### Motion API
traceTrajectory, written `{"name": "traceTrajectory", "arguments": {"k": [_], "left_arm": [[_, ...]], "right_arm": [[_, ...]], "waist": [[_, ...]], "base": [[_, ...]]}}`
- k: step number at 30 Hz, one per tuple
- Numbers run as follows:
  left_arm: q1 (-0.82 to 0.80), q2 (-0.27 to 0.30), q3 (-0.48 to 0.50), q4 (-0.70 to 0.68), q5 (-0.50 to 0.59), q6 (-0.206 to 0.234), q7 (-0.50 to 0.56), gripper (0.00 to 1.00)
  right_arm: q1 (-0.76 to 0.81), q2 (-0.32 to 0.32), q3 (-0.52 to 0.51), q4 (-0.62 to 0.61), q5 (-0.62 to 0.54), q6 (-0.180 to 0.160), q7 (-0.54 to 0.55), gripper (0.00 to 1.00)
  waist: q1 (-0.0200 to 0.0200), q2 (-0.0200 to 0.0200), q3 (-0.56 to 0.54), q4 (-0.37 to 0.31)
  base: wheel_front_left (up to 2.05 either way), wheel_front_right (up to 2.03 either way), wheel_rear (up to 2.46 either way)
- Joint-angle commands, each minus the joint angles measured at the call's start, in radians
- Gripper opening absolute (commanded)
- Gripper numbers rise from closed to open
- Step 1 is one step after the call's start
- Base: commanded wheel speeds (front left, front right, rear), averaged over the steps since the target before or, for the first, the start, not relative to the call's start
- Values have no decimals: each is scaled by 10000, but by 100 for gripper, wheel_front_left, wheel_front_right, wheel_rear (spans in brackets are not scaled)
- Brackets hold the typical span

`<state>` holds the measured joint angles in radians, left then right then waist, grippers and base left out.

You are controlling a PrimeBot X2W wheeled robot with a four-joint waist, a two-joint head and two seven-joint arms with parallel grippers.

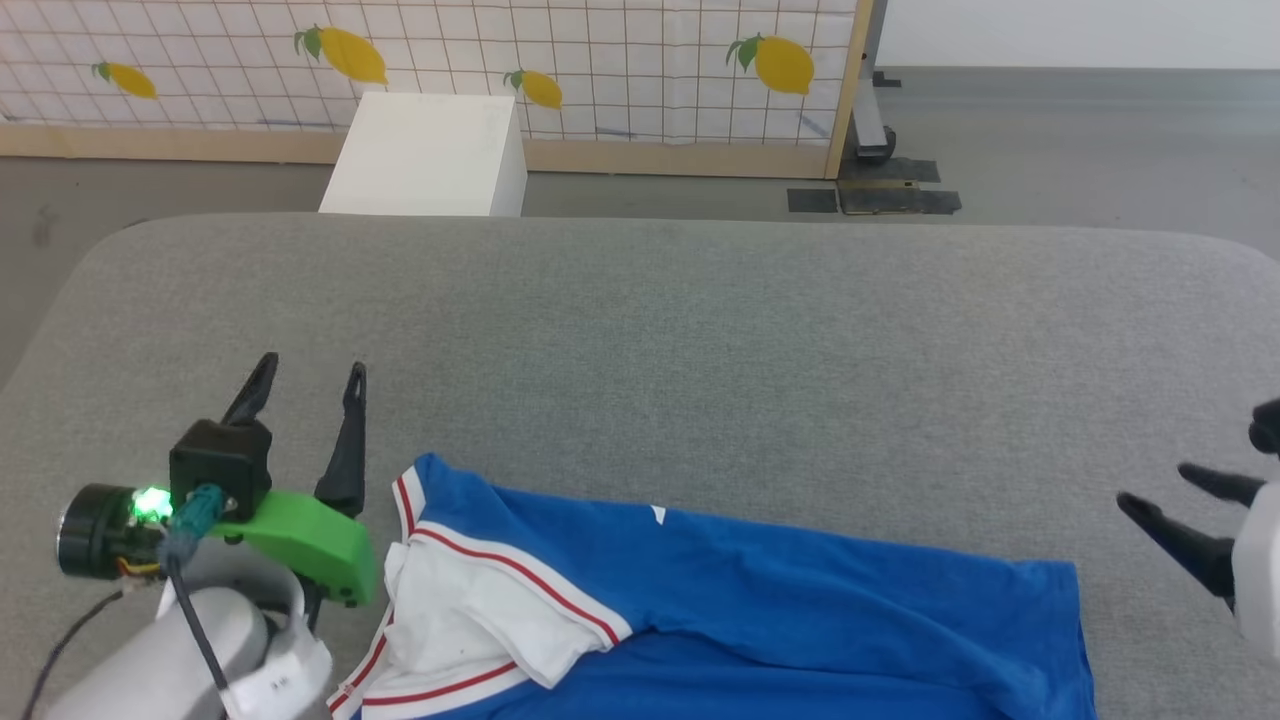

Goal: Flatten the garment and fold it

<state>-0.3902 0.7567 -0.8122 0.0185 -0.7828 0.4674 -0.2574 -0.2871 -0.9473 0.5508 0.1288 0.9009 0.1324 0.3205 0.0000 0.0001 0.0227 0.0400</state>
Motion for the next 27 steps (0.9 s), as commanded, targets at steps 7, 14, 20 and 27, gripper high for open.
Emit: {"name": "traceTrajectory", "arguments": {"k": [7, 14, 20, 27], "left_arm": [[2598, -1919, 3405, -784, 2498, 140, -41, 100], [3919, -3492, 5438, -1228, 4494, -1012, -42, 100], [4461, -4720, 6507, -1265, 5656, -2029, -43, 100], [4611, -5710, 7249, -963, 6465, -2997, -43, 100]], "right_arm": [[946, 208, -334, 359, 357, -17, 1488, 100], [1329, 733, -67, 482, 571, -17, 2386, 100], [1225, 1497, -89, 1296, 415, -17, 2512, 100], [1245, 2263, 365, 2070, 321, -17, 2503, 100]], "waist": [[0, -1, 296, 237], [0, -1, 566, 421], [0, -1, 793, 565], [0, -1, 932, 698]], "base": [[0, 0, 0], [0, 0, 0], [0, 0, 0], [0, 0, 0]]}}
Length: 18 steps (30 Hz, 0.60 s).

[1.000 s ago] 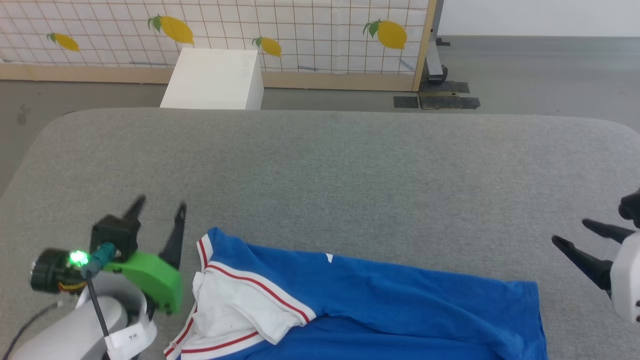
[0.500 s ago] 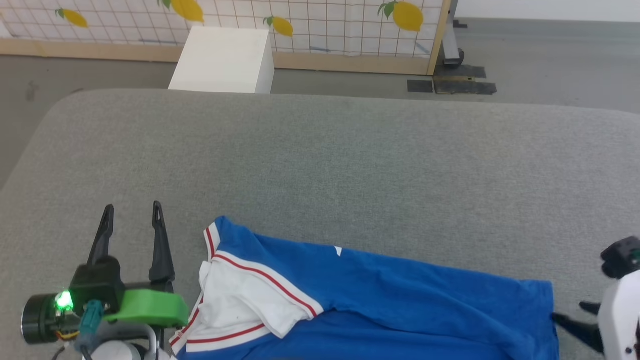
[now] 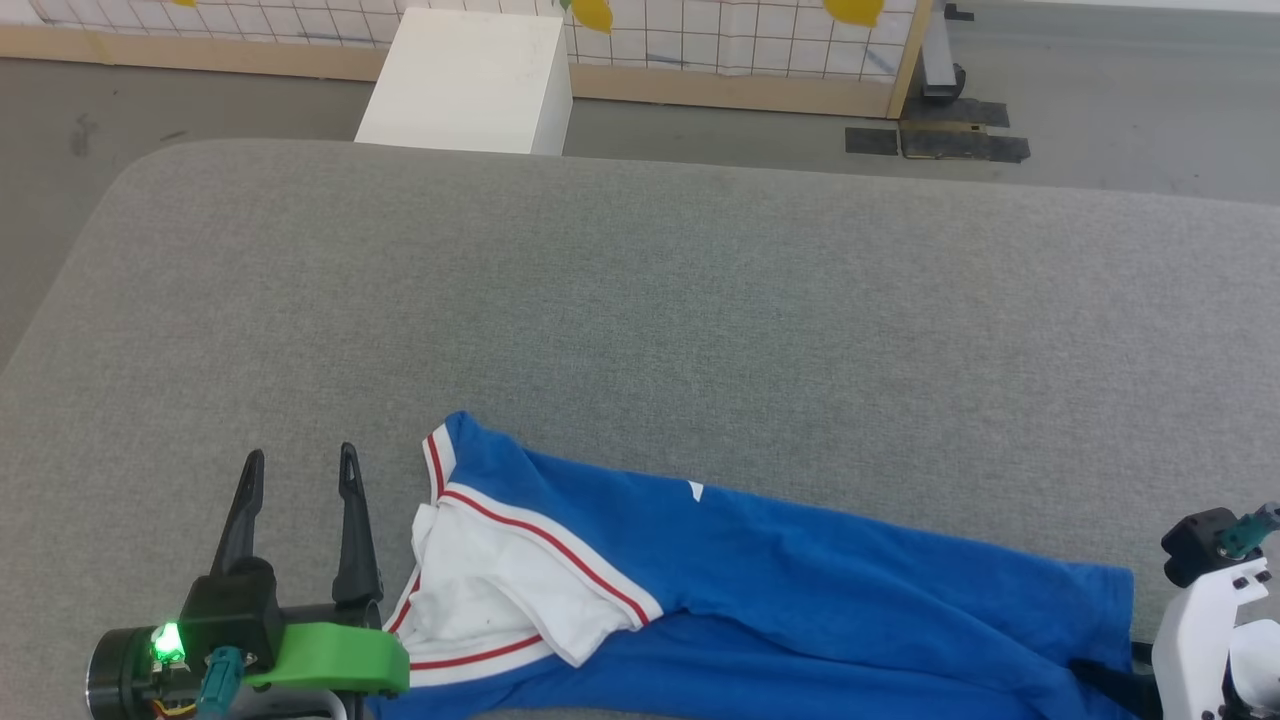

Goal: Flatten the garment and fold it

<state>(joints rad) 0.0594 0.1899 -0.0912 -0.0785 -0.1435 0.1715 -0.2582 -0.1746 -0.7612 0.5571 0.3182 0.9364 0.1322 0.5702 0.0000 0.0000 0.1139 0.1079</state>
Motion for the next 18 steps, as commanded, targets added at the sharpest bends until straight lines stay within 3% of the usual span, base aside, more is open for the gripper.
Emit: {"name": "traceTrajectory", "arguments": {"k": [1, 2, 3, 4, 12, 18], "left_arm": [[123, -156, 139, 36, 164, -154, -35, 100], [130, -237, 222, 63, 232, -246, -35, 100], [137, -329, 329, 84, 310, -349, -35, 100], [151, -391, 412, 97, 376, -423, -35, 100], [337, -671, 981, 125, 846, -880, -35, 100], [483, -809, 1199, 161, 989, -1135, -35, 100]], "right_arm": [[117, 452, 407, 217, -39, -15, 13, 100], [111, 477, 490, 232, -31, -15, 21, 100], [90, 484, 564, 227, -31, -15, 9, 78], [54, 469, 598, 207, -59, -15, -44, 0], [-337, 94, 281, -16, 243, -15, -628, 0], [-249, -698, -222, -467, 497, -15, -873, 0]], "waist": [[0, 0, 28, 18], [0, 0, 29, 14], [0, 0, 25, 2], [0, 0, 14, -17], [0, 0, -294, -310], [0, 0, -555, -514]], "base": [[0, 0, 0], [0, 0, 0], [0, 0, 0], [0, 0, 0], [0, 0, 0], [0, 0, 0]]}}
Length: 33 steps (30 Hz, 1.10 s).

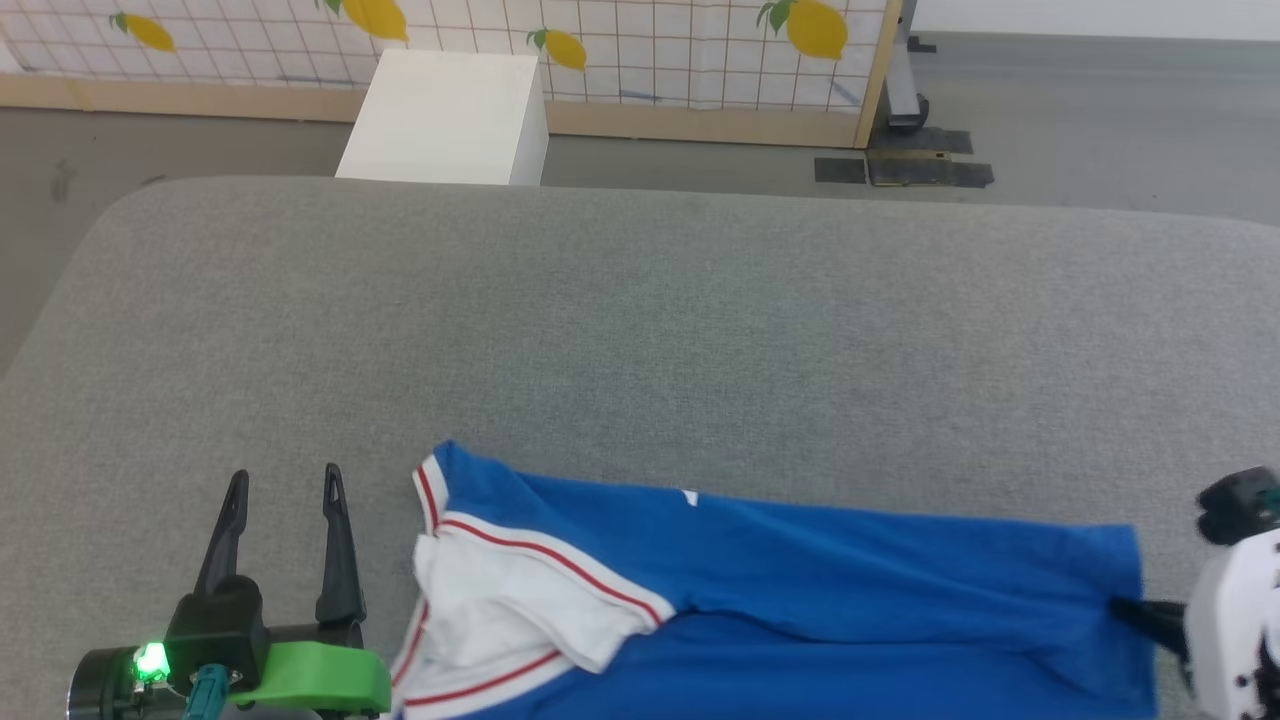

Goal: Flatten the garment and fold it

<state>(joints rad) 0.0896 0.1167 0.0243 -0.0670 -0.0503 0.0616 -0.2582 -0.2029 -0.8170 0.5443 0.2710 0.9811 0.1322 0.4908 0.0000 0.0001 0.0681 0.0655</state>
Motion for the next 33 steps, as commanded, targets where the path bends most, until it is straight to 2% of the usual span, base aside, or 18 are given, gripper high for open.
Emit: {"name": "traceTrajectory", "arguments": {"k": [1, 10, 15, 18, 25, 29, 33], "left_arm": [[206, -91, 66, 58, 82, -61, -35, 100], [396, -190, 2, 57, 334, -219, -36, 100], [456, -203, 11, 45, 376, -214, -36, 100], [494, -219, 16, 37, 376, -207, -36, 100], [608, -240, -61, -9, 426, -174, -36, 100], [560, -242, -88, 39, 414, -179, -36, 100], [329, -193, -73, 161, 353, -293, -36, 100]], "right_arm": [[92, -286, -209, -11, 89, -15, -117, 0], [938, -1831, -1267, 624, 101, -15, -66, 0], [1186, -1972, -1495, 531, -39, -15, 15, 0], [1248, -1954, -1508, -201, -55, -15, 25, 0], [1287, -2260, -1441, -3152, -276, -15, 442, 0], [1002, -1967, -1341, -4702, -296, -15, 853, 0], [371, -1534, -698, -5808, -533, -15, 1397, 0]], "waist": [[0, -1, -125, -111], [0, -1, -303, -220], [0, -1, -349, -279], [0, -1, -386, -306], [0, -1, -464, -303], [0, -1, -411, -241], [0, -1, -258, -113]], "base": [[0, 0, 0], [0, 0, 0], [0, 0, 0], [0, 0, 0], [0, 0, 0], [0, 0, 0], [0, 0, 0]]}}
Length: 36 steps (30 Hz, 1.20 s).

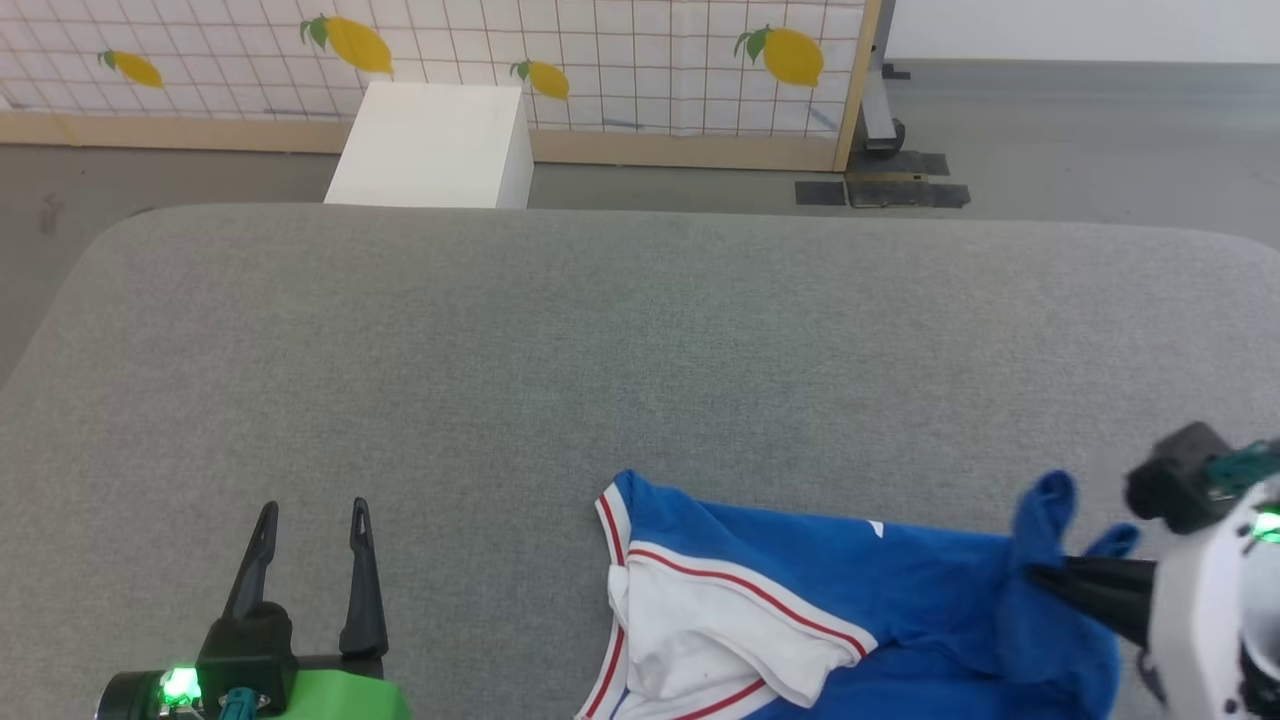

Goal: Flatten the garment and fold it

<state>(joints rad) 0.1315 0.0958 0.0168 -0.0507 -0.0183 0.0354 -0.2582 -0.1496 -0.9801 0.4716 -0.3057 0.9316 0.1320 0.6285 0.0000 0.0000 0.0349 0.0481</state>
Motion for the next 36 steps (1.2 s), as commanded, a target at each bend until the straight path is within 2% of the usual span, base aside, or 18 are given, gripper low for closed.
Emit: {"name": "traceTrajectory", "arguments": {"k": [1, 3, 4, 8, 15, 17, 21, 25, 29, 30, 31, 32, 36], "left_arm": [[-135, 0, -33, -29, 54, -26, -36, 100], [-206, -31, -86, -70, 76, 2, -36, 100], [-284, -57, -118, -88, 74, 23, -36, 100], [-464, -107, -173, -11, 42, 38, -36, 100], [-838, -179, -281, 101, 8, -10, -36, 100], [-932, -201, -307, 117, -6, -24, -36, 100], [-1172, -234, -327, 224, -40, -95, -36, 100], [-1413, -279, -401, 299, -40, -127, -36, 100], [-1501, -318, -421, 357, -51, -103, -36, 100], [-1431, -337, -388, 392, -58, -78, -36, 100], [-1379, -341, -384, 430, -46, -90, -36, 100], [-1296, -311, -295, 527, -38, -130, -36, 100], [-1122, -304, -197, 468, -37, -159, -36, 100]], "right_arm": [[-426, 236, 280, -254, -113, -13, 153, 0], [-999, 607, 802, -490, -166, -13, 323, 0], [-1640, 991, 1447, -537, -195, -13, 527, 0], [-2966, 1904, 2869, -39, -383, -13, 647, 0], [-4873, 3604, 5046, 2147, -950, -13, 190, 0], [-5110, 4114, 5447, 2950, -722, -13, 1, 0], [-5587, 4840, 6209, 4552, -551, -13, -359, 0], [-5879, 5294, 6946, 6068, -576, -13, -707, 0], [-5962, 5590, 7584, 6927, -445, -13, -1068, 0], [-6069, 5694, 7815, 7054, -442, -13, -1516, 0], [-6136, 5683, 7872, 7006, -471, -13, -1834, 44], [-6327, 5528, 7899, 6793, -547, -13, -2721, 100], [-6548, 5064, 7586, 6384, -739, -13, -3981, 100]], "waist": [[0, 0, 128, 106], [0, 0, 226, 180], [0, 0, 345, 242], [0, 0, 577, 367], [0, 0, 1017, 656], [0, 0, 1154, 739], [0, 0, 1408, 895], [0, 0, 1615, 1037], [0, 0, 1668, 1052], [0, 0, 1586, 947], [0, 0, 1499, 891], [0, 0, 1255, 730], [0, 0, 879, 467]], "base": [[0, 0, 0], [0, 0, 0], [0, 0, 0], [0, 0, 0], [0, 0, 0], [0, 0, 0], [0, 0, 0], [0, 0, 0], [0, 0, 0], [0, 0, 0], [0, 0, 0], [0, 0, 0], [0, 0, 0]]}}
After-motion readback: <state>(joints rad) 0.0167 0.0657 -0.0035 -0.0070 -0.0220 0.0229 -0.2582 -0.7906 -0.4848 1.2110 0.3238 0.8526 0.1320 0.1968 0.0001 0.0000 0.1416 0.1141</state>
